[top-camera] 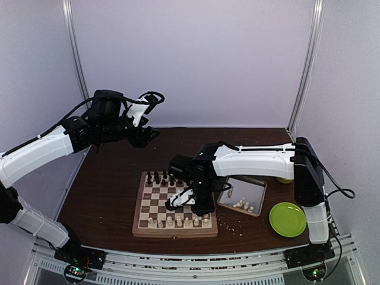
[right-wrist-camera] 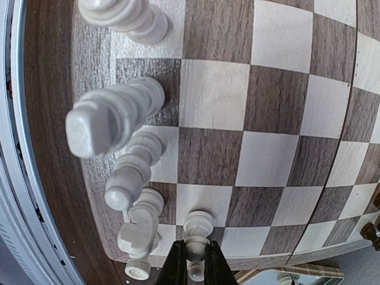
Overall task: Set up the chess pieces on the board
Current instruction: Place the pawn at g2.
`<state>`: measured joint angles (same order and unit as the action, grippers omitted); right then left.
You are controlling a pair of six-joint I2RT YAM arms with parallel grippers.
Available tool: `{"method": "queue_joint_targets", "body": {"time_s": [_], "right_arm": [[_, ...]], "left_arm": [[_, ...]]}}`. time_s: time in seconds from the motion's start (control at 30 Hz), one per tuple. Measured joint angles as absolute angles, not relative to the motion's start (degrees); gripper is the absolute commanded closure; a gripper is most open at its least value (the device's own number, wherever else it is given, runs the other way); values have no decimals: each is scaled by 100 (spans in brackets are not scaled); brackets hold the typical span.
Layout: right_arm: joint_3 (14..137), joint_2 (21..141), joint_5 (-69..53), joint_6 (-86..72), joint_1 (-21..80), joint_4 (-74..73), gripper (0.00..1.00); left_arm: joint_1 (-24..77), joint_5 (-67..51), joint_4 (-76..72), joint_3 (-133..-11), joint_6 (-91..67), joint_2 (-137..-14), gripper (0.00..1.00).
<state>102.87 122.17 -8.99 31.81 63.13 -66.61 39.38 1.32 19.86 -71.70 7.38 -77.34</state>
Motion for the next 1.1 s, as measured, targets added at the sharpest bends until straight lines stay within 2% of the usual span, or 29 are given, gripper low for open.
{"method": "queue_joint_targets", "body": {"time_s": [0.47,1.1], "right_arm": [[10287,12278,-899,3177,6357,-6661,91],[10304,12311,-854,3153,6390,-6626,79]], "left_arm": [[3940,130,1986,-7170,738,-7734,35],[3940,128,1986,-7170,738,-7734,35]]}}
